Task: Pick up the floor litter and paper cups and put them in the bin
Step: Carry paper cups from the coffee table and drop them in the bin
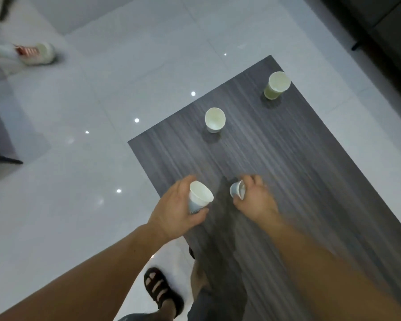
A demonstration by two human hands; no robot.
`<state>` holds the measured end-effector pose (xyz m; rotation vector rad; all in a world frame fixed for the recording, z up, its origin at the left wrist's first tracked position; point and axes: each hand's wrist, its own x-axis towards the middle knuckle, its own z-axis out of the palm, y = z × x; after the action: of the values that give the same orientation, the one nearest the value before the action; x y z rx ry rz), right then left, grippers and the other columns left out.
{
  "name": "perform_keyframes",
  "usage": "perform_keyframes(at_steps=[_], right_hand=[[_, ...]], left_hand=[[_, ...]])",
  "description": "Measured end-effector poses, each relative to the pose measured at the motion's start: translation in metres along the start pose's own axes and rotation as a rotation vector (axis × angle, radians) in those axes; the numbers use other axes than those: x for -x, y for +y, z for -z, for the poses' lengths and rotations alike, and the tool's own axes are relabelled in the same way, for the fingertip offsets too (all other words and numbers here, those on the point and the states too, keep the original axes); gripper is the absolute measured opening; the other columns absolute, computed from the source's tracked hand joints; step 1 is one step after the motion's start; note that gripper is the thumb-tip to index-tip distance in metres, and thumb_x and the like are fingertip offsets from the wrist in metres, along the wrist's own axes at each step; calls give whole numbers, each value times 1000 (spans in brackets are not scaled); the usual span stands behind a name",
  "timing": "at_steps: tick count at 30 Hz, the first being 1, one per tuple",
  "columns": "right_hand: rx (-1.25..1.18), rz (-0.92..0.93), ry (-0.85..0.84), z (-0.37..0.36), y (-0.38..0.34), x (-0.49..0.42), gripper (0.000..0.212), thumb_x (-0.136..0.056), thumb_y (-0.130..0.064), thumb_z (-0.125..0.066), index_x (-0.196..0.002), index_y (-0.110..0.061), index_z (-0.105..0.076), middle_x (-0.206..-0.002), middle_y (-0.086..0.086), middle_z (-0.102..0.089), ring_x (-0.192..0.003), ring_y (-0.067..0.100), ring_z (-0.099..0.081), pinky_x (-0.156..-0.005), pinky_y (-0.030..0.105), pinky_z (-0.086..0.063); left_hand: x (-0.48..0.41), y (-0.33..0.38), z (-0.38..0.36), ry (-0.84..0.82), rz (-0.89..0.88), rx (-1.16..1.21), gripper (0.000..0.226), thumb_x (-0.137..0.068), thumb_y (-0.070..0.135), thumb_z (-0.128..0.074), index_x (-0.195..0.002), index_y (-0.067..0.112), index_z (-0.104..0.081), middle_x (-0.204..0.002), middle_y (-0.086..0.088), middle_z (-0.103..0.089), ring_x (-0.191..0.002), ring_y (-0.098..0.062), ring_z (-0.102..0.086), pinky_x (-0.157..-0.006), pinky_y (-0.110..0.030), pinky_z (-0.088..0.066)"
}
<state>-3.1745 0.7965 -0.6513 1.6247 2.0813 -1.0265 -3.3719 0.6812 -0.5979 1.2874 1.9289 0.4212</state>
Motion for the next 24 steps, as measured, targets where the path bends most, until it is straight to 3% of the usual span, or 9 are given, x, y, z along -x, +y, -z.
perform_keyframes(at_steps=[7,11,14,17,24], right_hand=[[231,363,-13,-34,-113,88,67,-84,-31,-62,-144,-29,-34,-140,0,-35,-123,26,-40,-95,39,-42],[379,536,-42,-54,-182,159,68,-83,-29,-63,-145,-26,-35,-139,2,-36,-121,28,-42,-94,38,-41],[472,686,-81,-79,-233,220,70,-83,-30,-63,-146,-26,-32,-142,2,-34,-124,27,-41,-94,37,-41],[593,857,-130,-111,-279,276,70,-83,-30,-61,-147,-27,-32,-142,1,-35,-123,26,-42,-93,34,-42],[859,1267,-316,-193,-361,383,70,-82,-33,-62,-145,-29,-33,-142,0,-36,-119,24,-44,-91,33,-46]], left_hand=[[114,-60,42,327,132,94,80,-70,36,-81,-135,37,-35,-127,7,-54,-111,-13,-50,-90,-27,-42],[223,-101,65,474,269,212,84,-75,23,-77,-145,28,-30,-141,2,-43,-125,-18,-44,-102,-31,-39],[317,-130,76,586,391,253,84,-78,19,-73,-146,30,-25,-139,0,-38,-116,-19,-49,-87,-26,-42],[407,-152,75,692,530,258,86,-79,22,-70,-149,32,-20,-133,1,-36,-109,-19,-51,-81,-26,-43],[568,-153,40,956,913,234,83,-82,42,-63,-150,26,-19,-140,3,-38,-120,-22,-43,-94,-32,-42]])
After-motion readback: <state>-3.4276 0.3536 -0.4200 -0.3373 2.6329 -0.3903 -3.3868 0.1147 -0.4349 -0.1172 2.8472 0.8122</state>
